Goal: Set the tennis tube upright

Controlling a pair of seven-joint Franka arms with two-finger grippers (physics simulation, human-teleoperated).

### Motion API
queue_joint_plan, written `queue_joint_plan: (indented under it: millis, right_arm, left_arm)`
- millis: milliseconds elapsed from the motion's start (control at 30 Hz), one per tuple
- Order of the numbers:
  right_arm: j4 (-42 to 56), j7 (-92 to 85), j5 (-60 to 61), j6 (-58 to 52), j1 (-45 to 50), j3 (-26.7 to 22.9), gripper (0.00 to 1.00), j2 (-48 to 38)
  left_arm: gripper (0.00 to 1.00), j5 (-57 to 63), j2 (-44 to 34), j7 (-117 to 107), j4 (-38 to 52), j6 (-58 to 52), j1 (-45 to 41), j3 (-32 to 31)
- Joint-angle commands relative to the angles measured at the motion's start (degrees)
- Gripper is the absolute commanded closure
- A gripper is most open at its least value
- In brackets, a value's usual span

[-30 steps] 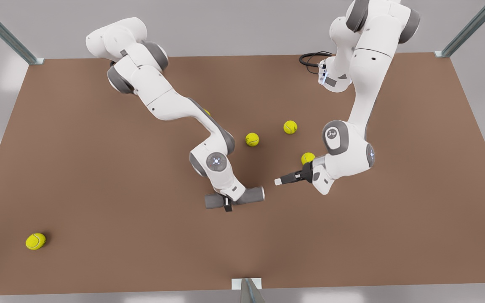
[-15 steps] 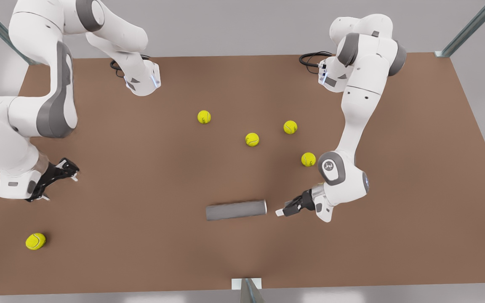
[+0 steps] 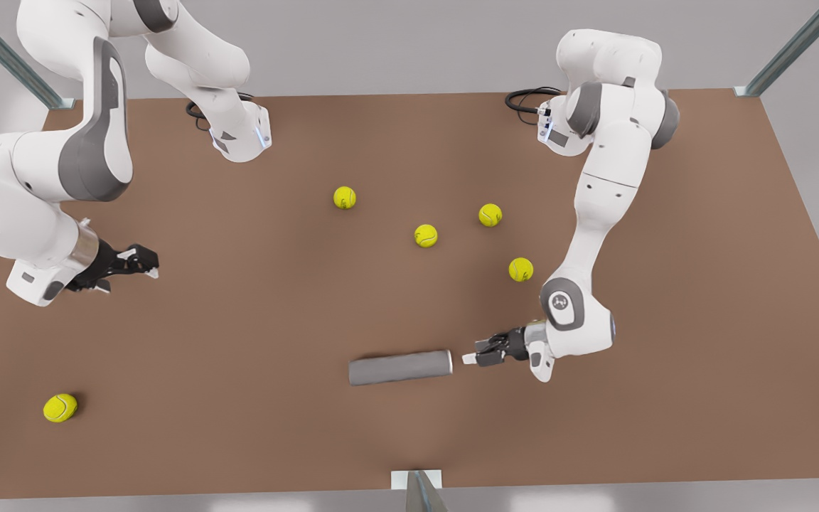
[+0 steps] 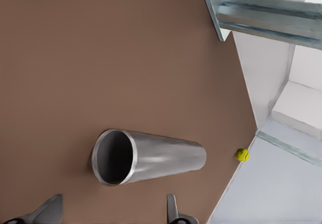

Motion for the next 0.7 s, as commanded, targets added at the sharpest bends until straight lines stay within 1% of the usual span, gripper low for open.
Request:
queue_joint_plan:
  millis: [0, 300, 500, 667]
  right_arm:
    - [-0.21, 24.87, 0.42, -0.94, -0.04, 0.02, 0.0, -0.06]
    - [-0.39, 24.78, 0.51, -1.29, -0.13, 0.02, 0.0, -0.06]
    - [-0.3, 24.69, 0.51, -1.73, -0.39, 0.02, 0.0, -0.06]
    - [-0.3, 23.82, 1.92, -1.81, -0.48, -0.33, 0.0, 0.02]
  left_arm:
    - [0.0, -0.32, 1.63, 9.17, 2.27, -0.68, 0.43, -0.03]
    - [0.0, -3.75, 6.11, 8.73, 8.16, 0.82, -0.09, -1.34]
    - [0.0, -3.83, 9.89, 8.47, 12.73, 5.03, -0.88, -2.49]
    - [0.0, -3.83, 12.88, 8.38, 16.69, 5.3, -1.06, -2.49]
